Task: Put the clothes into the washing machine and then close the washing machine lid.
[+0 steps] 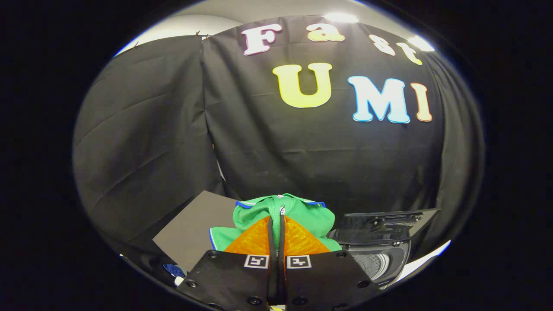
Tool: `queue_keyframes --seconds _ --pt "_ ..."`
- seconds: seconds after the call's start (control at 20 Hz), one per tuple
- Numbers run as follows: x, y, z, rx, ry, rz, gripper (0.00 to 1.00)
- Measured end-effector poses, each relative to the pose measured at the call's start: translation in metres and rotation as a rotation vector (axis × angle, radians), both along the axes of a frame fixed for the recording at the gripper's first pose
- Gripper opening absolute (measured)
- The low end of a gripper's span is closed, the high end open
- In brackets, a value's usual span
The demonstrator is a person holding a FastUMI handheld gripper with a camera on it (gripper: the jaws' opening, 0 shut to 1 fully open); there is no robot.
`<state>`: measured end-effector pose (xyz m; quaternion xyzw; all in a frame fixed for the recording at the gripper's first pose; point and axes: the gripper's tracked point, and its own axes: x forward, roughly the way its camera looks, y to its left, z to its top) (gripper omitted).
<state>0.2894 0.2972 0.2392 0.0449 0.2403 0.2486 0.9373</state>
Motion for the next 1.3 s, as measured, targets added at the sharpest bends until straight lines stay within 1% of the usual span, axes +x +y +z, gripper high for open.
queue_keyframes --seconds 0.35,0.6,0.8,1.0,1.15,1.3 --pt "0.020 -0.102 -0.003 0.001 -0.009 -0.120 0.01" --pt "0.031 -0.165 -0.021 -0.020 0.009 -0.177 0.01" --pt "0.032 -0.196 -0.047 -0.059 0.034 -0.192 0.01" --pt "0.043 -0.218 -0.082 -0.116 0.047 -0.196 0.01" --pt "0.045 -0.229 -0.110 -0.110 0.078 -0.218 0.01" --pt "0.041 -0.235 -0.135 -0.103 0.117 -0.215 0.01"
